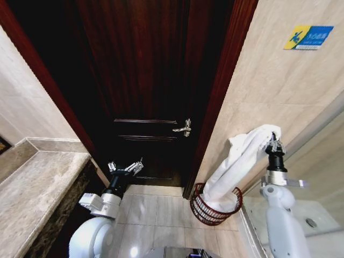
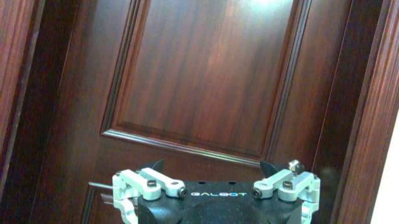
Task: Discard the used towel into the hamper.
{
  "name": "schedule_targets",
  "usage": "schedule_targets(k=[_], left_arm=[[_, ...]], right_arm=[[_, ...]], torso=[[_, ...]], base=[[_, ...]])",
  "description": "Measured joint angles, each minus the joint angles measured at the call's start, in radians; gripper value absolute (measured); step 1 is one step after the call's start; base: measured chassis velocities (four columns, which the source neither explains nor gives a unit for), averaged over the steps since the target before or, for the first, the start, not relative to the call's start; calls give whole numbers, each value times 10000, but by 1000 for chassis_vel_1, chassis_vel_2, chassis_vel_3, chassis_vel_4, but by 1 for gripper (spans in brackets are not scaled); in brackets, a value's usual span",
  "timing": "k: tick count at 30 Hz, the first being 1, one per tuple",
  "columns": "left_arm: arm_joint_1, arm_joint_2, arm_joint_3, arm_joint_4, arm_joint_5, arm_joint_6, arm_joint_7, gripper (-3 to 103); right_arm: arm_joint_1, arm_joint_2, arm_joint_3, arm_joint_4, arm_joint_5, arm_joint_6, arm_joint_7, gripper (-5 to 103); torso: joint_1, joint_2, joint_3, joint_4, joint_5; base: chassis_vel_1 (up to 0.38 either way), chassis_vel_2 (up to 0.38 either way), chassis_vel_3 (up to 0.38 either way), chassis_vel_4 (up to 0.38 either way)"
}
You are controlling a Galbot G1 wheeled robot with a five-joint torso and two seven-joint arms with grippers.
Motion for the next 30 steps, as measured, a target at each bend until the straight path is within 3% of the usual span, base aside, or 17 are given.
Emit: schedule_targets(k=[7, 14, 30], left_arm=[[0, 0, 0, 0, 0, 0, 0, 100], [0, 0, 0, 0, 0, 0, 0, 100], [0, 0, 0, 0, 0, 0, 0, 100]], right_arm=[[-172, 121, 44, -448, -75, 143, -156, 8], [-430, 689, -17, -1174, -673, 539, -464, 8], [-269, 790, -54, -3243, -797, 1127, -905, 8]], torso=[[0, 0, 0, 0, -1], [-1, 0, -1, 1, -3], [0, -1, 0, 0, -2]], base=[[0, 0, 0, 0], [0, 0, 0, 0], [0, 0, 0, 0]])
